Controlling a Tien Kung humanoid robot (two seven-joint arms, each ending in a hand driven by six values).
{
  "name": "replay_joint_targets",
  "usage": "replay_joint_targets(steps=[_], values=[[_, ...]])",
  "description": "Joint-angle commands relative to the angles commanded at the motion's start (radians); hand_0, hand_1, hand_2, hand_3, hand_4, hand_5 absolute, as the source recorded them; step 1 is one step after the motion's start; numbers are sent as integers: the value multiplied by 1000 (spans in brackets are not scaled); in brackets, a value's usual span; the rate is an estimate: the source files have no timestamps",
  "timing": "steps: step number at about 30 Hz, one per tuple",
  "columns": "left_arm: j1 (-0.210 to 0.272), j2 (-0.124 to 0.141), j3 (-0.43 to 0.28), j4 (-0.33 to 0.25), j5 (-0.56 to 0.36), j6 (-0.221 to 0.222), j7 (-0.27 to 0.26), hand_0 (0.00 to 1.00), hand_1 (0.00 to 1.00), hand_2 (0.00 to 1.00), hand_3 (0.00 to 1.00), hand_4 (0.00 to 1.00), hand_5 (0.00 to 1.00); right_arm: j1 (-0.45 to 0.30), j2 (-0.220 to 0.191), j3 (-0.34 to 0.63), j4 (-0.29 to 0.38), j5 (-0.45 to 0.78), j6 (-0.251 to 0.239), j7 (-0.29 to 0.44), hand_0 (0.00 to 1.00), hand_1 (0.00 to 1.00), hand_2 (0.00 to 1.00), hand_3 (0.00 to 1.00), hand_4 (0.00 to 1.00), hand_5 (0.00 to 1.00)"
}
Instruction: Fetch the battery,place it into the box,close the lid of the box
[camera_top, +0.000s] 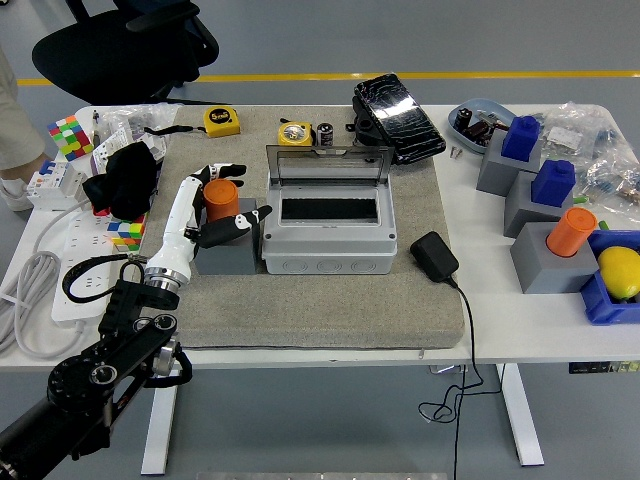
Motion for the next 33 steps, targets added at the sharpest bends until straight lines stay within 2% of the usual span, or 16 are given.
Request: replay_joint_targets(steps=[4,5,10,11,16,17,22,23,30,33], values=[[-8,-4,-1,14,-38,4,-25,306,355,421,369,960,2,2,1,0,0,0,0,1,495,618,667,594,981,512],[-9,-5,-1,15,-48,5,-33,230,218,291,291,853,2,2,1,0,0,0,-1,1,498,618,667,594,982,512],[-13,-10,-2,20,-97,10,-71,230,218,291,291,853,2,1,1,0,0,1,-2,4,498,618,667,594,982,512],[-14,-11,-1,22,-103,9,-75,173,147,205,280,738,2,1,1,0,0,1,-3,5,494,618,667,594,983,512],[-22,-19,5,37,-126,10,-94,173,147,205,280,738,2,2,2,-1,0,1,-4,7,494,618,667,594,983,512],[-25,-22,5,39,-129,11,-98,155,115,166,238,688,2,2,3,-1,1,0,-4,8,491,618,667,595,984,512],[-36,-30,5,46,-148,19,-124,155,115,166,238,688,2,3,2,-3,1,0,-5,12,491,618,667,595,984,512],[-37,-31,4,44,-150,22,-129,136,82,143,205,663,2,3,2,-3,1,1,-6,12,489,618,667,595,986,513],[-43,-29,0,23,-148,30,-148,120,66,131,189,651,2,1,2,-3,0,3,-7,15,496,618,666,595,986,514],[-38,-21,-9,-14,-105,33,-128,120,66,131,189,651,2,1,3,0,0,2,-8,16,496,618,666,595,986,514]])
